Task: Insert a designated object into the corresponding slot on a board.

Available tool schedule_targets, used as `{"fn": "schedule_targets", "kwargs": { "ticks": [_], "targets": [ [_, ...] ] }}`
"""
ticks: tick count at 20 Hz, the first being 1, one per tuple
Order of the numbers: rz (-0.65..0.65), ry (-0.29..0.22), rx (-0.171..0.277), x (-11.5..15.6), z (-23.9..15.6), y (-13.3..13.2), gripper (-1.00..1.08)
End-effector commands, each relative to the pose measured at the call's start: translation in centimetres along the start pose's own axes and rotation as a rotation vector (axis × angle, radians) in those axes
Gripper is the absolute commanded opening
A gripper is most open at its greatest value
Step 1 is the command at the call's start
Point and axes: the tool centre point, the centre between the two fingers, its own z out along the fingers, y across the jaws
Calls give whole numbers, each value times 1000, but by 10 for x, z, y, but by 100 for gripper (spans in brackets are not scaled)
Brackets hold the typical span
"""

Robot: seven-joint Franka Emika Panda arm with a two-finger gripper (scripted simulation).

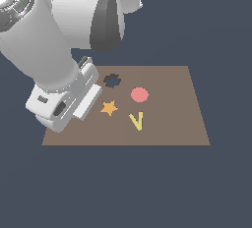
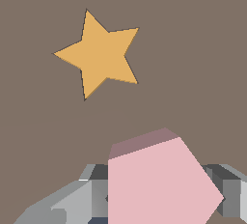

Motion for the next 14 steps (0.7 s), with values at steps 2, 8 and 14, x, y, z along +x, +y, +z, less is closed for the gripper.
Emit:
{"fn": "schedule_targets", "kwargs": {
  "ticks": [2, 8, 14],
  "targets": [
    [-144, 0, -1, -5, -1, -8, -100],
    [-373, -1, -1, -15, -2, -20, -100],
    [-551, -1, -1, -25, -3, -27, -100]
  ]
}}
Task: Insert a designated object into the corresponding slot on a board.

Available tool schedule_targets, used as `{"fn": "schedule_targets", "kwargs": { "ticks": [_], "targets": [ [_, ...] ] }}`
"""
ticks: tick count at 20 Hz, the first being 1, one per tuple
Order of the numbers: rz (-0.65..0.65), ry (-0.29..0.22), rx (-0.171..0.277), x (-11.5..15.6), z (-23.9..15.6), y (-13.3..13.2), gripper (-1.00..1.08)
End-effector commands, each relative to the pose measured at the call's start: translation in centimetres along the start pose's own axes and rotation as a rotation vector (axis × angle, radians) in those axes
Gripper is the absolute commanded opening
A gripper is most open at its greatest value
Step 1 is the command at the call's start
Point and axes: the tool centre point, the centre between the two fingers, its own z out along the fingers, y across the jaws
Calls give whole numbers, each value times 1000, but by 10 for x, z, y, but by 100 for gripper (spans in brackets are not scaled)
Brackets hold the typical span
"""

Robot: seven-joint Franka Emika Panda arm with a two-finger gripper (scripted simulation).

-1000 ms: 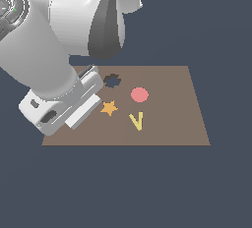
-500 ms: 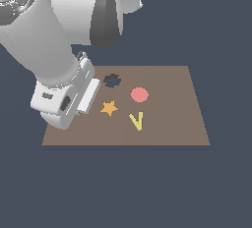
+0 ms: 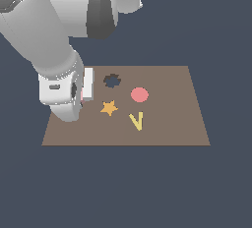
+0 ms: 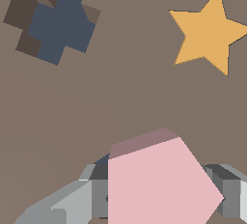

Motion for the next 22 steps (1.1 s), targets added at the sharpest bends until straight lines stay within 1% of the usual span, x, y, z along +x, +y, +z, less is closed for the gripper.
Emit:
{"fn": "schedule_targets", "kwargs": {
  "ticks": [1, 6, 11, 16, 22],
  "targets": [
    [-69, 0, 0, -2, -1, -4, -100],
    [-170, 0, 0, -7, -1, -9, -100],
    [-238, -1, 0, -10, -1, -13, -100],
    [-272, -1, 0, -12, -1, -14, -100],
    [-273, 0, 0, -12, 1, -15, -100]
  ]
}}
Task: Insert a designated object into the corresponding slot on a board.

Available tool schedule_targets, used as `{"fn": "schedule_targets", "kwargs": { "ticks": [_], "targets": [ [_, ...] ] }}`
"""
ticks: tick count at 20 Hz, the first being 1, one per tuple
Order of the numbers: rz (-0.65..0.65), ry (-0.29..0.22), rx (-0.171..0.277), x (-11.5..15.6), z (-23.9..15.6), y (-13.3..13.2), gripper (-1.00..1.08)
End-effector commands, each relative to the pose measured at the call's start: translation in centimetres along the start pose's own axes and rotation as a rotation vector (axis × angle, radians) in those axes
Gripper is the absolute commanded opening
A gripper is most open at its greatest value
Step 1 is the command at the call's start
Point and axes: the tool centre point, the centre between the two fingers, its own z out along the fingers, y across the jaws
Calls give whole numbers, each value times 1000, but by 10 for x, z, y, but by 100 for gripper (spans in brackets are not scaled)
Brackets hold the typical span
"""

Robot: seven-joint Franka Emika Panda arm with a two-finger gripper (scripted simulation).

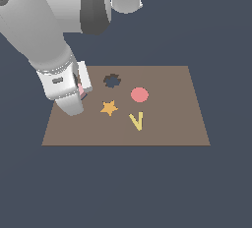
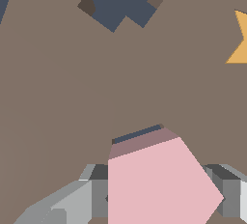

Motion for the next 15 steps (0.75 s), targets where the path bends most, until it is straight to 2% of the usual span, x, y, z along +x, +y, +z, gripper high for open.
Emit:
{"fn": "schedule_targets", "kwargs": {
  "ticks": [1, 5, 6, 15],
  "targets": [
    [-1, 0, 0, 0, 3, 0, -100],
    [-3, 0, 0, 0, 9, 0, -100],
    [-3, 0, 0, 0, 9, 0, 100],
    [-3, 0, 0, 0, 9, 0, 100]
  ]
}}
